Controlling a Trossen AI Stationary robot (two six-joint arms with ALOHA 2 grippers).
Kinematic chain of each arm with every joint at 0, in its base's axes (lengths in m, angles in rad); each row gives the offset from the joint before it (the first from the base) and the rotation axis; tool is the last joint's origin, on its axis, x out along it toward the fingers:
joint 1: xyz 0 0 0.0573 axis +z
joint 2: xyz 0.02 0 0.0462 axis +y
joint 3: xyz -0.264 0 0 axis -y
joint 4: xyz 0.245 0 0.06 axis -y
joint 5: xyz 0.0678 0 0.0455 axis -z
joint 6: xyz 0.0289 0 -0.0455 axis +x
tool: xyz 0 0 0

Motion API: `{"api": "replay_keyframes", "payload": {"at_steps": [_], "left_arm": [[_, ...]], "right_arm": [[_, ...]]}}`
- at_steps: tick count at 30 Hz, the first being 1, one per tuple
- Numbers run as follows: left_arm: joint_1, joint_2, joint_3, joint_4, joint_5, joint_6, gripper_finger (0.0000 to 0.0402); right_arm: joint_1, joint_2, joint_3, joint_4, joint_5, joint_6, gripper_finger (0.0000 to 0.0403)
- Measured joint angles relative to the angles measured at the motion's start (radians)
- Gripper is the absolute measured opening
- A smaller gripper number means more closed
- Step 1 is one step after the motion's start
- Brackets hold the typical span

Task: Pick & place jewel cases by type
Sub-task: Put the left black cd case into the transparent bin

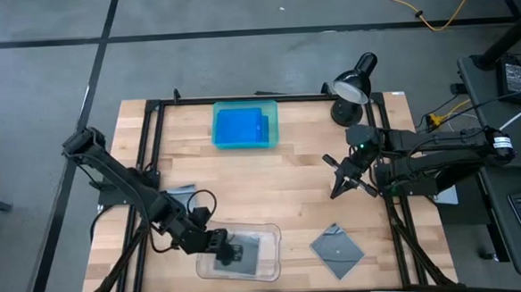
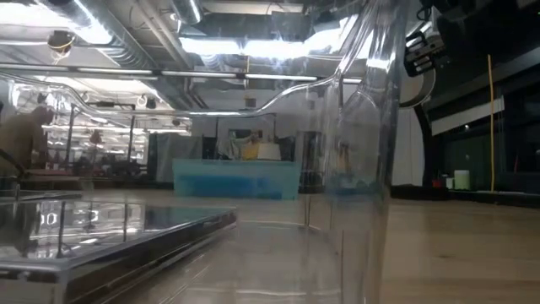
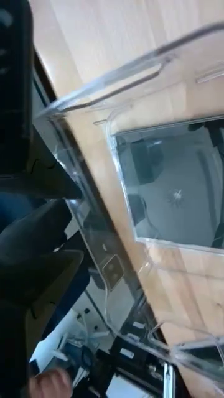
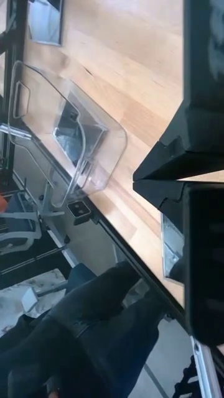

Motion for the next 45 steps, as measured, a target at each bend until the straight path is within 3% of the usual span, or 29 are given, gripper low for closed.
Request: {"api": "replay_keyframes", "payload": {"at_steps": [13, 18, 26, 30, 37, 45], "left_arm": [[0.000, -0.058, 0.000, -0.288, 0.006, 0.037, 0.0136], [0.000, -0.107, 0.000, -0.509, -0.014, 0.100, 0.0136], [0.001, -0.117, -0.044, -0.885, -0.190, 0.231, 0.0134], [0.018, -0.127, -0.159, -0.834, -0.181, 0.289, 0.0111], [0.021, -0.126, -0.354, -0.548, -0.216, 0.390, 0.0013], [0.021, -0.126, -0.422, -0.507, -0.211, 0.376, 0.0001]], "right_arm": [[0.000, 0.000, 0.000, 0.003, 0.037, -0.034, 0.0010], [0.000, 0.000, 0.000, 0.029, 0.046, -0.008, 0.0010], [-0.018, 0.000, 0.000, 0.194, 0.300, 0.182, 0.0010], [-0.034, 0.000, 0.000, 0.247, 0.420, 0.277, 0.0010], [-0.042, 0.000, 0.000, 0.250, 0.543, 0.366, 0.0010], [-0.042, 0.001, 0.000, 0.249, 0.573, 0.367, 0.0010]]}}
